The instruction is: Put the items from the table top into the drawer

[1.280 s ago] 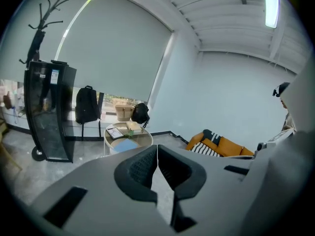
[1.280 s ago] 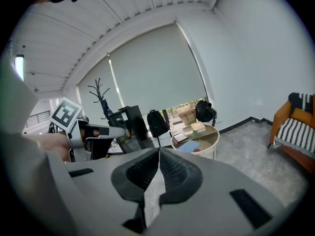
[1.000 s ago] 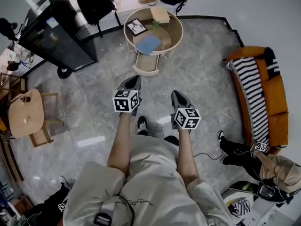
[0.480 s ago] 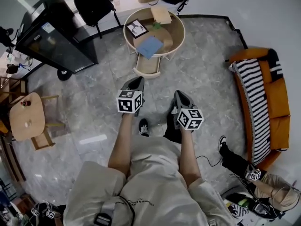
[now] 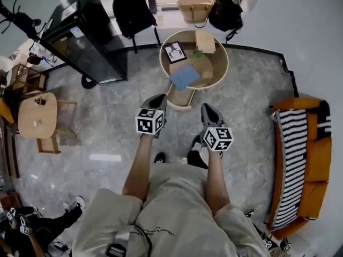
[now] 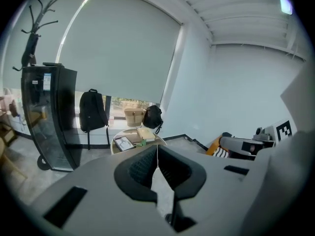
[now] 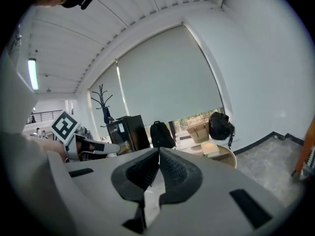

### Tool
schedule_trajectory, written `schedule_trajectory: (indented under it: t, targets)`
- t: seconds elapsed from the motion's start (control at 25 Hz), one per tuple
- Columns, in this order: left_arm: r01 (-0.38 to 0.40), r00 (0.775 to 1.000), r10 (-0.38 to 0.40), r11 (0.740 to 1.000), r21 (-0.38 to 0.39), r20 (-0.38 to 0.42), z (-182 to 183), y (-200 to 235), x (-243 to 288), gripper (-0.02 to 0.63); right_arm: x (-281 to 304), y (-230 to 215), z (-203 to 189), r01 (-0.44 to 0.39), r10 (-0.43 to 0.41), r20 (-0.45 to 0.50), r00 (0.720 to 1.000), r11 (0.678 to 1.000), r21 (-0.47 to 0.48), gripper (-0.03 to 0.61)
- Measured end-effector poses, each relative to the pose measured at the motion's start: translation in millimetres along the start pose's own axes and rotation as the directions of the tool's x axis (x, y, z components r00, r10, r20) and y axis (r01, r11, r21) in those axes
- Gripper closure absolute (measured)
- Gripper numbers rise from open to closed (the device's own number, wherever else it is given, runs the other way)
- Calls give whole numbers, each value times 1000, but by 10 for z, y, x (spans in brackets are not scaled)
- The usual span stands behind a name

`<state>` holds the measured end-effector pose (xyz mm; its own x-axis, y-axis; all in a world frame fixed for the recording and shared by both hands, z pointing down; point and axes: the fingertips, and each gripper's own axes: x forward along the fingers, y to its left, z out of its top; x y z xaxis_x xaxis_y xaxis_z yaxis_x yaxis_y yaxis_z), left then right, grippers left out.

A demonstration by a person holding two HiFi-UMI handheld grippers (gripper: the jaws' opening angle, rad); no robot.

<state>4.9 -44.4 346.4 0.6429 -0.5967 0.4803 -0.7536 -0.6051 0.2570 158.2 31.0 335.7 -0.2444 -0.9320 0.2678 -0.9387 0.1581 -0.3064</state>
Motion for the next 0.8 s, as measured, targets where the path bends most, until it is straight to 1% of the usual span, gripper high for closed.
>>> schedule_trajectory:
  t: [0.08,0.12,0.2,0.28,0.32,0.4,0.48,0.56,0.68,0.76,0.8]
  targets:
    - [-15,1000,16,1000,-19,23,140,-76,156,592,126,-176,214,-36,36,20,999,999,-3,545]
    - [-24,999,25,999,-23,31,196,-115,225,591,175,-242,309,-56,56,27,998,998,-20,545]
    - [-46,998,47,999,-26,42,275,-189,354,591,249,-343,473,-93,97,35,995,991,-100,545]
    - [-71,996,73,997,-37,53,334,-249,476,591,319,-440,614,-113,122,34,992,975,-192,545]
    - [-84,995,86,995,-45,57,359,-272,532,591,357,-490,677,-122,133,34,991,967,-222,545]
    - [-110,992,114,992,-60,60,393,-319,639,591,435,-583,778,-158,169,29,985,959,-237,545]
    - [-134,989,138,988,-74,60,391,-388,737,591,494,-692,811,-210,217,11,976,956,-205,545]
    - [-151,986,157,985,-86,63,386,-467,816,591,540,-807,799,-262,264,-7,965,955,-141,545]
    - [-177,981,184,979,-97,69,360,-542,870,591,609,-901,718,-329,327,-42,944,941,-76,545]
    - [-199,977,205,975,-103,58,252,-557,873,592,662,-955,639,-346,345,-41,938,938,-23,545]
    - [-210,975,216,972,-106,48,176,-553,870,592,692,-996,612,-338,338,-25,941,941,1,545]
